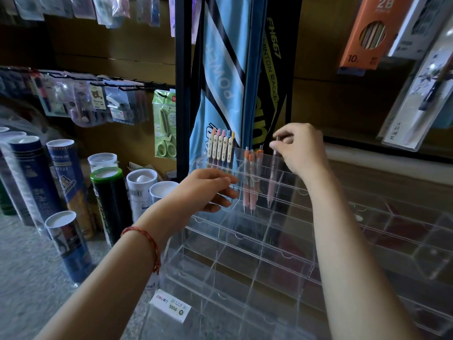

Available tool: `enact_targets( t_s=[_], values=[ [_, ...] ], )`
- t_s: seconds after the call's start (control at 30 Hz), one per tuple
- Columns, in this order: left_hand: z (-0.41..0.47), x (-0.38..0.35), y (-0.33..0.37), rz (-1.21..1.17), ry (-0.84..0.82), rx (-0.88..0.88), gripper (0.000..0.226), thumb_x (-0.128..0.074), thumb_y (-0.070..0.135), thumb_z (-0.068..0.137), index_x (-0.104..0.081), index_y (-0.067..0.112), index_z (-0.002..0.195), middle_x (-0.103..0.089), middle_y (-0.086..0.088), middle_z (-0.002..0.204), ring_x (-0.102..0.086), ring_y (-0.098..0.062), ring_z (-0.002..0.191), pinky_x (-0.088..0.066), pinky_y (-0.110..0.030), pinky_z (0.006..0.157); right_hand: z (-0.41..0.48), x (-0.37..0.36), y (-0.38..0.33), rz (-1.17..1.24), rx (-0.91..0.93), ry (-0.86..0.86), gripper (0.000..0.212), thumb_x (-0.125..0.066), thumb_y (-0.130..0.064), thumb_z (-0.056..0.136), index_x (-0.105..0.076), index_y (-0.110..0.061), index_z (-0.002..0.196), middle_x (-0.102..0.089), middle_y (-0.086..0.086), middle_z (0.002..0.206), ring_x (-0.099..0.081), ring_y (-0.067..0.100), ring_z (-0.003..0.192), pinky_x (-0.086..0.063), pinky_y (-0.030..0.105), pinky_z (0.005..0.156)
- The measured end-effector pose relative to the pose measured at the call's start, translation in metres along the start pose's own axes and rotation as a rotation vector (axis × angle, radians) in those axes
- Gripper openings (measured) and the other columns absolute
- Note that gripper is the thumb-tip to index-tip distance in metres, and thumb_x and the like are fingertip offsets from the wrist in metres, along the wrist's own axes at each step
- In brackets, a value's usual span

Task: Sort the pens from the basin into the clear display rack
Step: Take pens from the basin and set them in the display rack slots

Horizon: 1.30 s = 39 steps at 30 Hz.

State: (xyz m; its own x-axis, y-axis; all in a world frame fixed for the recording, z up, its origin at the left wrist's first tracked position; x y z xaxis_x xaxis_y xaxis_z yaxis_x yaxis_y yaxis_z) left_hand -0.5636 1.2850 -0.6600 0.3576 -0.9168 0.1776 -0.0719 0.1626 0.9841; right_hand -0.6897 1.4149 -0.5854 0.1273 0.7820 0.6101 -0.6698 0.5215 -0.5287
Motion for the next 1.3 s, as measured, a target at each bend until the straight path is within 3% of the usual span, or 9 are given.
enact_targets(
  t_s=[0.2,0.3,0.37,0.5,0.63,0.73,0.93,1.13,1.3],
  values=[
    [-0.005,0.022,-0.032,0.162,-0.132,0.225,0.026,-0.045,0.026,0.096,-0.063,0.008,0.101,-0.070,-0.005,0.085,-0.064,-0.014,0.067,-0.052,-0.025,0.066,-0.005,0.002,-0.008,-0.073,0.026,0.041,0.028,-0.049,-0.014,0.096,-0.061,-0.011,0.122,-0.066,0.009,0.116,-0.062,0.022,0.103,-0.047,0.028,0.083],
    [-0.020,0.042,-0.054,0.424,-0.227,0.364,0.029,-0.043,0.032,0.095,-0.064,0.011,0.095,-0.069,-0.002,0.086,-0.064,-0.011,0.067,-0.051,-0.024,0.065,-0.021,0.013,-0.043,0.138,0.166,0.303,0.024,-0.045,-0.008,0.094,-0.064,-0.008,0.108,-0.069,0.004,0.100,-0.064,0.010,0.090,-0.046,0.010,0.072],
    [-0.039,0.056,-0.074,0.576,-0.305,0.489,0.031,-0.042,0.034,0.095,-0.063,0.011,0.096,-0.068,-0.003,0.090,-0.064,-0.013,0.075,-0.051,-0.024,0.067,-0.048,0.000,-0.078,0.467,0.295,0.327,0.020,-0.044,-0.004,0.087,-0.062,-0.012,0.092,-0.064,0.000,0.082,-0.063,0.012,0.078,-0.051,0.019,0.066],
    [-0.092,0.097,-0.128,0.645,-0.276,0.644,0.035,-0.041,0.035,0.096,-0.062,0.007,0.098,-0.064,-0.005,0.091,-0.061,-0.017,0.081,-0.050,-0.027,0.073,-0.145,-0.099,-0.136,0.867,0.286,-0.242,0.018,-0.047,-0.002,0.086,-0.055,-0.017,0.090,-0.062,0.002,0.076,-0.060,0.017,0.066,-0.053,0.035,0.062],
    [-0.170,0.141,-0.231,0.653,-0.111,0.770,0.025,-0.044,0.026,0.096,-0.058,0.014,0.078,-0.059,0.001,0.075,-0.055,-0.010,0.065,-0.043,-0.017,0.056,-0.282,-0.229,-0.123,0.702,-0.113,-0.978,0.022,-0.049,-0.004,0.088,-0.058,-0.012,0.107,-0.062,0.004,0.083,-0.059,0.019,0.067,-0.053,0.041,0.077],
    [-0.225,0.159,-0.303,0.777,0.056,0.764,0.016,-0.050,0.014,0.091,-0.062,0.006,0.084,-0.061,-0.009,0.080,-0.054,-0.016,0.075,-0.036,-0.021,0.057,-0.360,-0.286,-0.087,0.497,-0.249,-1.285,0.016,-0.050,-0.004,0.086,-0.059,-0.013,0.096,-0.055,-0.003,0.077,-0.053,0.014,0.061,-0.050,0.034,0.074],
    [-0.282,0.168,-0.395,0.881,0.349,0.726,0.038,-0.046,0.043,0.077,-0.058,0.012,0.096,-0.062,-0.013,0.097,-0.055,-0.035,0.094,-0.043,-0.038,0.078,-0.427,-0.323,-0.042,0.306,-0.429,-1.451,0.023,-0.045,-0.001,0.086,-0.052,-0.019,0.075,-0.061,0.007,0.079,-0.052,0.013,0.055,-0.040,0.022,0.047],
    [-0.286,0.158,-0.394,0.628,0.565,0.592,0.030,-0.059,0.001,0.083,-0.056,0.002,0.112,-0.053,-0.014,0.115,-0.051,-0.025,0.105,-0.033,-0.019,0.085,-0.432,-0.354,-0.063,0.250,-0.278,-1.479,0.013,-0.047,-0.006,0.092,-0.053,-0.017,0.092,-0.058,0.002,0.087,-0.053,0.014,0.070,-0.044,0.025,0.059],
    [-0.295,0.164,-0.408,0.605,0.567,0.575,0.039,-0.052,-0.006,0.081,-0.057,0.009,0.116,-0.051,-0.008,0.118,-0.051,-0.023,0.111,-0.040,-0.027,0.095,-0.434,-0.384,-0.083,0.171,-0.202,-1.411,0.021,-0.049,-0.021,0.093,-0.052,-0.013,0.112,-0.054,0.007,0.100,-0.055,0.026,0.090,-0.048,0.037,0.081]
  ],
)
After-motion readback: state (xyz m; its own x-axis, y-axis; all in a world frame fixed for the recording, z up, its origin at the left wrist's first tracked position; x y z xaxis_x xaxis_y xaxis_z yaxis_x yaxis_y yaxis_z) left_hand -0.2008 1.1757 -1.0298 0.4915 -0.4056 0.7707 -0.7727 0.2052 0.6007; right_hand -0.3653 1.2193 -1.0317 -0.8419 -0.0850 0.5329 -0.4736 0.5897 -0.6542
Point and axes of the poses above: each hand's wrist, its own z-axis towards the middle knuckle, its own x-axis out of the back of the hand, y = z × x, the point moved 6 cm from there along z, towards the middle knuckle
